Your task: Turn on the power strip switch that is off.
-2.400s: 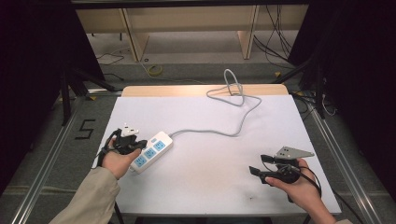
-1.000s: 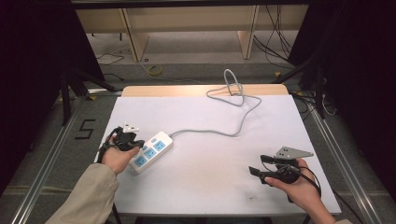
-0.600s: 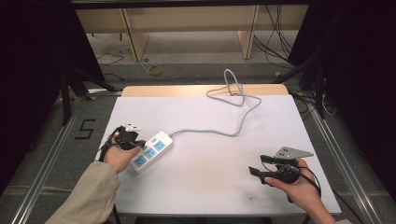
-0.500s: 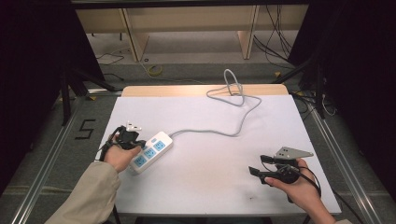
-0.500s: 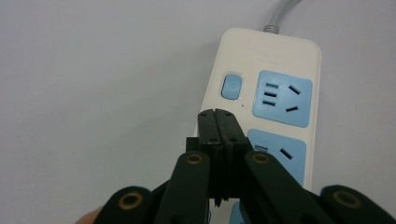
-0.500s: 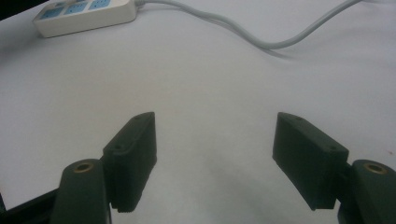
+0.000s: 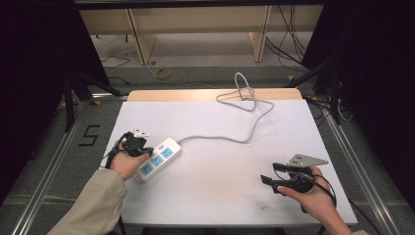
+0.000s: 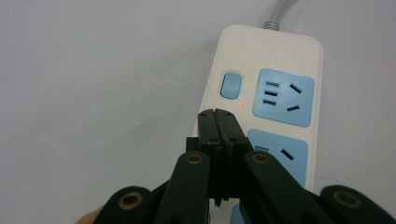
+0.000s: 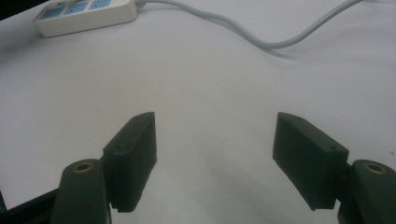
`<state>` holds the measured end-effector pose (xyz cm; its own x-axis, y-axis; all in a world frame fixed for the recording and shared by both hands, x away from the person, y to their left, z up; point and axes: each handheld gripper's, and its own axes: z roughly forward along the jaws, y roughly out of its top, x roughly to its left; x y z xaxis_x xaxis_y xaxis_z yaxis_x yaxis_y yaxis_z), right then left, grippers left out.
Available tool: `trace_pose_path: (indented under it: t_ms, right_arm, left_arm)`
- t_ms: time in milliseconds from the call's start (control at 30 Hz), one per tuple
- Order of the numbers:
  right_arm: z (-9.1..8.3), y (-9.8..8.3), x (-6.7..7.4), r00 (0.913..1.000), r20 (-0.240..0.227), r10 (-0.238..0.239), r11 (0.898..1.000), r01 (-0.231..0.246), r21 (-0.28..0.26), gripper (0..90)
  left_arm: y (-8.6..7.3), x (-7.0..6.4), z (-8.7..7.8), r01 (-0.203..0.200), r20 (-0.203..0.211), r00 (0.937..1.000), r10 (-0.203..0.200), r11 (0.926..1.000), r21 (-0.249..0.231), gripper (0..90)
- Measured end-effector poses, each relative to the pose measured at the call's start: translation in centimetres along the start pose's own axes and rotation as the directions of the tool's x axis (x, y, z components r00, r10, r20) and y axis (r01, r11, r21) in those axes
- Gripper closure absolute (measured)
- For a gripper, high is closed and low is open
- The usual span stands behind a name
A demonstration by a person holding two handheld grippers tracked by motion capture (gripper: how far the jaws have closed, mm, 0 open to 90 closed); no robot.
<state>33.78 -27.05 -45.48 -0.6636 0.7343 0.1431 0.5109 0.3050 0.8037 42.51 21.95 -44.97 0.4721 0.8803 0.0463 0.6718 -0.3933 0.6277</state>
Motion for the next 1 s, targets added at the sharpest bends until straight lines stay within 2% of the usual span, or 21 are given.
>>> trace_pose_path:
  t_ms: [500, 767, 1000]
  right_arm:
    - [0.00, 0.00, 0.01, 1.0000, -0.001, 0.000, 1.000, 0.000, 0.001, 31.0]
    - [-0.01, 0.01, 0.05, 1.0000, -0.004, 0.002, 1.000, -0.002, 0.003, 31.7]
    - [-0.04, 0.03, 0.08, 1.0000, -0.004, -0.002, 1.000, 0.002, 0.003, 31.7]
  left_arm:
    - [0.11, 0.00, 0.23, -0.005, 0.000, 1.0000, 0.005, 0.9999, 0.012, 89.9]
    - [0.26, -0.11, 0.30, -0.028, 0.002, 0.9996, 0.028, 0.9994, 0.022, 89.8]
    - [0.51, -0.37, 0.39, -0.037, -0.012, 0.9992, 0.037, 0.9983, 0.044, 89.9]
